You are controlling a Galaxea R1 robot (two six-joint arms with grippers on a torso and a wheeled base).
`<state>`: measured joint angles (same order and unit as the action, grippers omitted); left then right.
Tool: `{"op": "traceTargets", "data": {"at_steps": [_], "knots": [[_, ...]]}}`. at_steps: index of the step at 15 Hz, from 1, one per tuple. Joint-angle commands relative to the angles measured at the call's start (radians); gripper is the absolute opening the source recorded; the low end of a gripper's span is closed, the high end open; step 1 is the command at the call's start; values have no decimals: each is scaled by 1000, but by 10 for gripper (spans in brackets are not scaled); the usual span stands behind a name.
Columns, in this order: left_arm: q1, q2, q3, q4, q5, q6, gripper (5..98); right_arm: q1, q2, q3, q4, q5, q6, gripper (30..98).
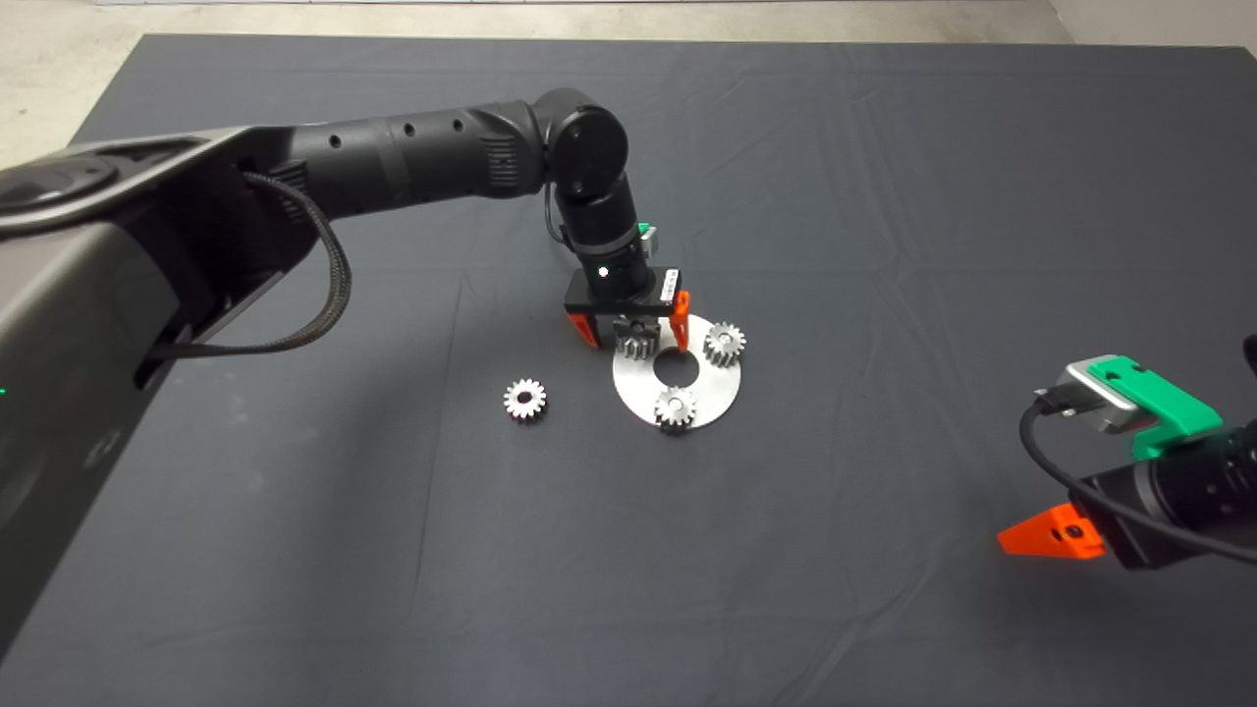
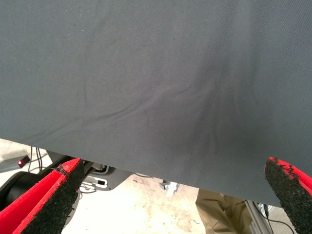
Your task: Remove an incorrectly installed larger gear and replace it with the correct smaller gear
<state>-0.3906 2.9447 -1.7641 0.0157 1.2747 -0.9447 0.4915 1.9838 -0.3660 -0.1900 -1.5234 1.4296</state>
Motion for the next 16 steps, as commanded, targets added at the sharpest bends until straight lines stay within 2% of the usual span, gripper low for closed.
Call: {"op": "traceTargets", "data": {"at_steps": [1,4,6,16], "knots": [[-33,1,-3,-7,3,-3,898,18,-3,1,27,0,-1,978],[-59,1,-4,-5,3,-3,893,18,-3,2,27,0,-1,978],[-59,1,-1,-7,5,-3,847,18,-3,1,27,0,-1,978],[-51,3,8,-5,5,-2,847,18,-6,1,27,0,-1,978]]}}
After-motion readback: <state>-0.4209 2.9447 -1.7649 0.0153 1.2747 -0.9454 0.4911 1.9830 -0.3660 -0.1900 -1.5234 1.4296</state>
